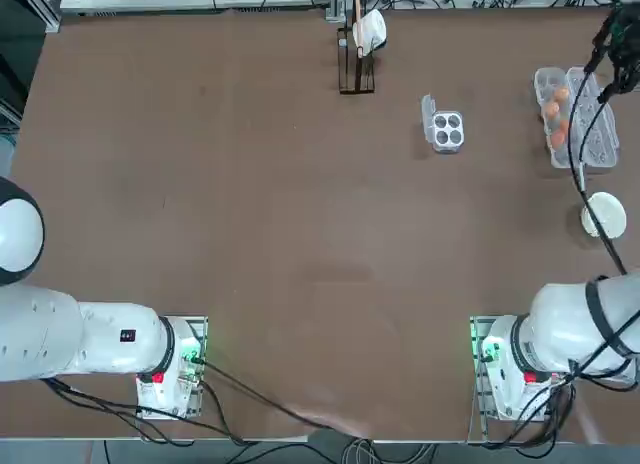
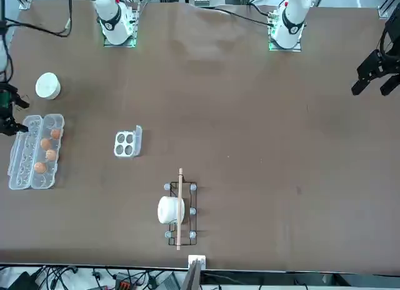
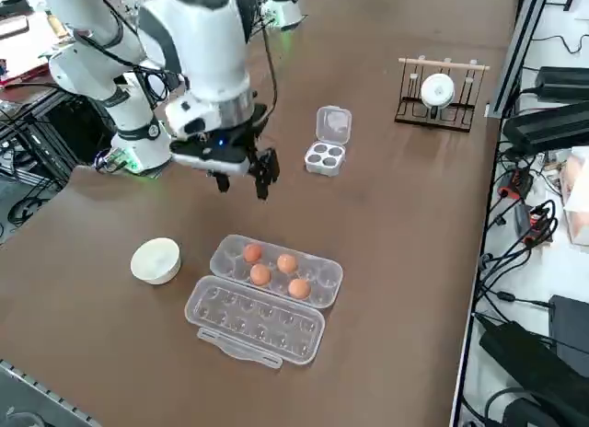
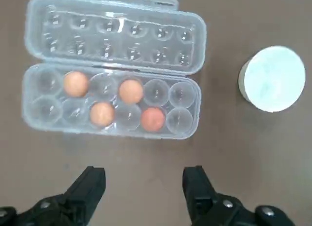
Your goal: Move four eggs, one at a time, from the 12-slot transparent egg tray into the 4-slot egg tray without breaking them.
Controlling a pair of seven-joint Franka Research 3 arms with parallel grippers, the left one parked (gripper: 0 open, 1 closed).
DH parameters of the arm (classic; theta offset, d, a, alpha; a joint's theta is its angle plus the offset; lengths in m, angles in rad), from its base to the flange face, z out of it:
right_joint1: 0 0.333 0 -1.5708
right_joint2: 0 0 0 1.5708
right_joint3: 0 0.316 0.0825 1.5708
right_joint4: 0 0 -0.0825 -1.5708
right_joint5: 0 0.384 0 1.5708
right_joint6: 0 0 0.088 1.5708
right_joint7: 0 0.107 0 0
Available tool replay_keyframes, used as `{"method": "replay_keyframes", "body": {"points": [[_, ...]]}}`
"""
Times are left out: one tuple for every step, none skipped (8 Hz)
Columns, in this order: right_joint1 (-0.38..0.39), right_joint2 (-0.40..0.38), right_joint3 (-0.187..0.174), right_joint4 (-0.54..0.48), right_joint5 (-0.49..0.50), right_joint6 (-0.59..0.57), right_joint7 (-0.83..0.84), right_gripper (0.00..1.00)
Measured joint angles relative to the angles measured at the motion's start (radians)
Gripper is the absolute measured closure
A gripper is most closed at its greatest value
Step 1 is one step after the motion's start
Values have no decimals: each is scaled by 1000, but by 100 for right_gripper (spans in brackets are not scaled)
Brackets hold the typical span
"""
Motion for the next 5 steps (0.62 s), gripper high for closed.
{"method": "replay_keyframes", "body": {"points": [[-8,20,0,-38,0,46,49,4],[-12,53,0,-53,0,77,80,5],[-16,91,0,-54,0,113,92,6],[-19,125,0,-54,1,155,96,6],[-22,155,0,-53,2,183,98,8]]}}
